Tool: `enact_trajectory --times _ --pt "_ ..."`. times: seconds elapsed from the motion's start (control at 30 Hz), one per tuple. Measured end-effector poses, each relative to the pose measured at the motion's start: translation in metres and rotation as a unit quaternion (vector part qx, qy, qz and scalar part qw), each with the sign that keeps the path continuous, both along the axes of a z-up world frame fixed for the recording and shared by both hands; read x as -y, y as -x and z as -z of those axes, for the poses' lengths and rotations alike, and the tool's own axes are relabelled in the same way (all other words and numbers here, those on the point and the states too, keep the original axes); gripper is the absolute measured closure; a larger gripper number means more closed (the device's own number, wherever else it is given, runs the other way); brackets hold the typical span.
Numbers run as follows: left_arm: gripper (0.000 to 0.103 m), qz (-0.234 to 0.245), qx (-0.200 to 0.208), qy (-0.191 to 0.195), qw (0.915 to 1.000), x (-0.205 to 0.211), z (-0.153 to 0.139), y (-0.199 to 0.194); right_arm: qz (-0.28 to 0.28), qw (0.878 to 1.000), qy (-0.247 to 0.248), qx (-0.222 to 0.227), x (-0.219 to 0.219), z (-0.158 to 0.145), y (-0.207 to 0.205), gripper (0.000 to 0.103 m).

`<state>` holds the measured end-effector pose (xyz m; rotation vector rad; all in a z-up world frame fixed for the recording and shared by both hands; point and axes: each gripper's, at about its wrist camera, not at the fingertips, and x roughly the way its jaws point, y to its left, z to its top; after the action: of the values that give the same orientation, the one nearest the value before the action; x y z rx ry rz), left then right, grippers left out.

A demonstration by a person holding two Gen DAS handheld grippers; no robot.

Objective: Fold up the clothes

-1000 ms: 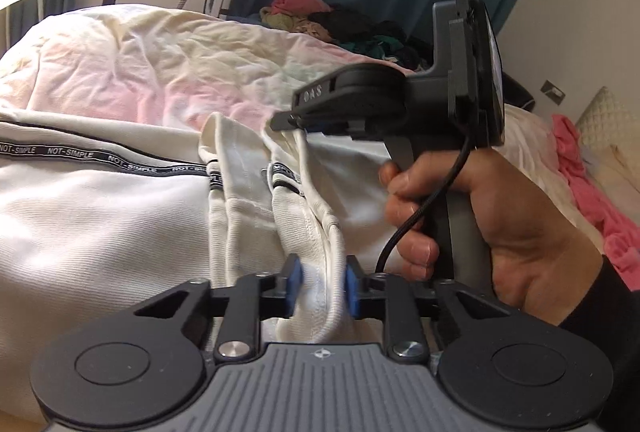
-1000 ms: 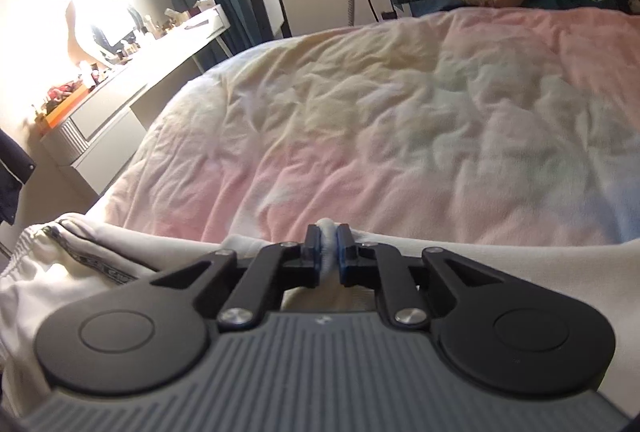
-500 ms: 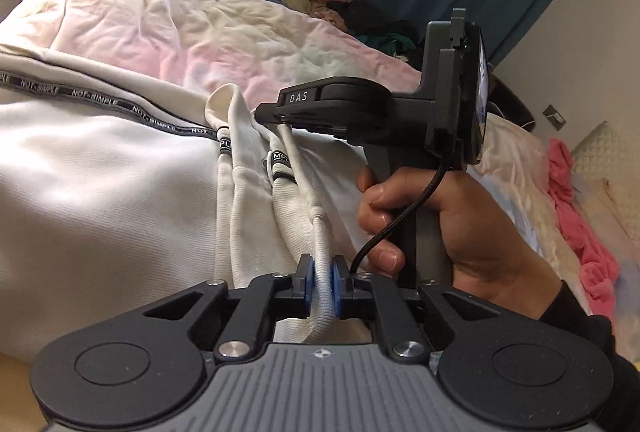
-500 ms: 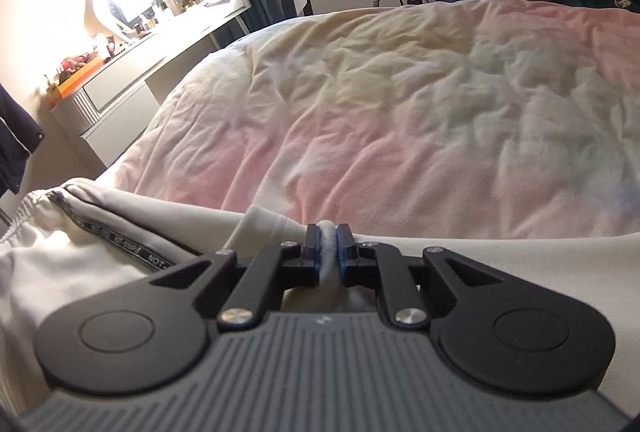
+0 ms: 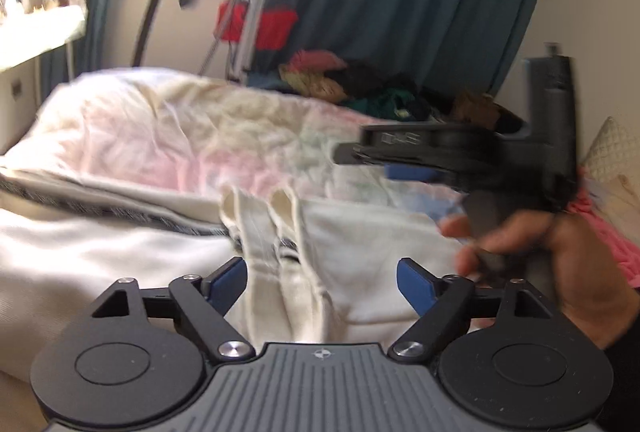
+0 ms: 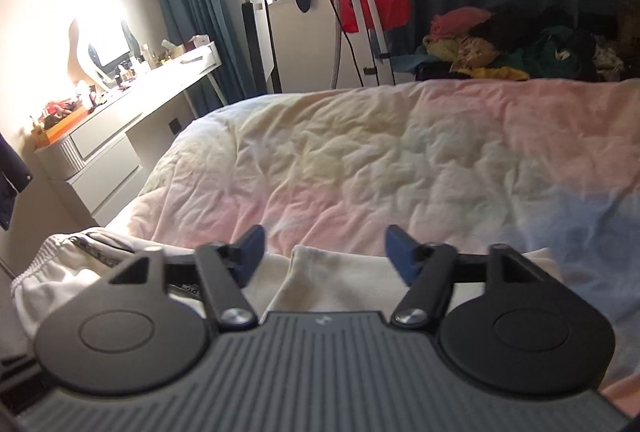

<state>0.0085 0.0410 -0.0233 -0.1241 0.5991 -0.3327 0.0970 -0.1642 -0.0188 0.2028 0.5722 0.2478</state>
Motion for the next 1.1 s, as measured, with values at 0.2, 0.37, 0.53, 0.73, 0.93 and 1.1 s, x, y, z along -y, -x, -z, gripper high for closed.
enact_trajectory --times 0.2,0.37,0.53,0.73,0.93,1.1 --pt "0.002 -0.009 0.034 -0.014 0.9993 0.0 -0.016 0.031 0.048 0.998 -0.026 0.028 0.028 -0.029 0.074 0.021" --pt "0.001 -0.009 0.05 -0.029 0.9983 0.004 -0.016 0.06 0.075 0.996 -0.007 0.044 0.043 -0.025 0.137 0.021" --pt "0.0 -0.024 0.074 -0.047 0.9959 0.004 -0.002 0.084 0.082 0.995 -0.008 0.055 0.048 -0.012 0.183 0.021" --pt "0.0 -0.025 0.072 -0.049 0.9959 0.005 0.006 0.094 0.099 0.994 0.027 0.049 0.045 0.013 0.198 0.021" --pt "0.0 -0.049 0.047 -0.043 0.9968 -0.004 0.013 0.083 0.093 0.995 0.018 0.042 0.043 0.016 0.195 0.021" --pt "0.0 -0.129 -0.006 -0.004 0.9916 -0.047 0.012 0.06 0.091 0.995 0.015 0.038 0.042 0.015 0.195 0.021"
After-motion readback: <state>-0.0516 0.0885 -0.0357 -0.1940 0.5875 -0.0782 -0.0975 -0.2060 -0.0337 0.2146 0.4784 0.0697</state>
